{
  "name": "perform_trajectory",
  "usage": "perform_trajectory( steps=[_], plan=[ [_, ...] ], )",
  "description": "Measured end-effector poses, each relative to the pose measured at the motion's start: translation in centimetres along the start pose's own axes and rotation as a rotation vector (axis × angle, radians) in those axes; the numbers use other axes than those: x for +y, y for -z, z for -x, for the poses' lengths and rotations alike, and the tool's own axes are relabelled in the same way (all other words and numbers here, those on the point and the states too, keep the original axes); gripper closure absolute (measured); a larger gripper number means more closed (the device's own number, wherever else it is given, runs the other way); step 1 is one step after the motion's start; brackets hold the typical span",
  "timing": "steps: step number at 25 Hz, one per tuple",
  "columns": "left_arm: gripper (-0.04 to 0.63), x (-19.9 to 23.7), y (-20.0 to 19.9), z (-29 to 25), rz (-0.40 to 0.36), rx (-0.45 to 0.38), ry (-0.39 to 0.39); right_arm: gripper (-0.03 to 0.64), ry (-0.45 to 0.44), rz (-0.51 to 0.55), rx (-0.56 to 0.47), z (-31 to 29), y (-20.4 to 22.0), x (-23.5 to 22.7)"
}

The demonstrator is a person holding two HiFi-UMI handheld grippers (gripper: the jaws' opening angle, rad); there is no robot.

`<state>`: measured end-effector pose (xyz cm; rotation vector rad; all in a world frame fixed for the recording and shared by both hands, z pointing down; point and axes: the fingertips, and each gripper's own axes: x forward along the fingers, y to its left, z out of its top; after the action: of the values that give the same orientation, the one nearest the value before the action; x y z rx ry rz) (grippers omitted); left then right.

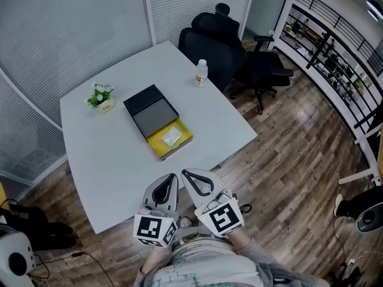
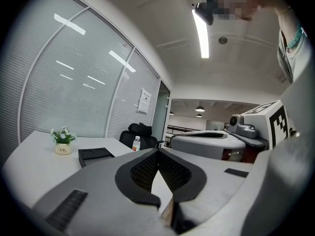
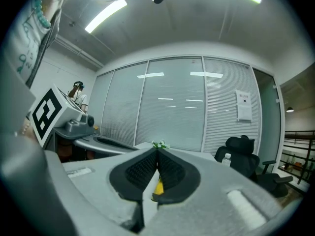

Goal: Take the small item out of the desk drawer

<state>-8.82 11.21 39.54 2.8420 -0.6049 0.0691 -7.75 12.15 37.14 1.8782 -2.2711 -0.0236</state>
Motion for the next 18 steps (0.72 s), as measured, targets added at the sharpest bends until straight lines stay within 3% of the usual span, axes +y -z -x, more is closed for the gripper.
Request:
perform_trajectory(
  steps=[18],
  plan=[
    [0.598, 4.1, -1.8, -8.1, -0.002, 0.018, -0.115, 0.614, -0.131, -0.018, -0.011, -6.6, 0.2, -7.5]
  ],
)
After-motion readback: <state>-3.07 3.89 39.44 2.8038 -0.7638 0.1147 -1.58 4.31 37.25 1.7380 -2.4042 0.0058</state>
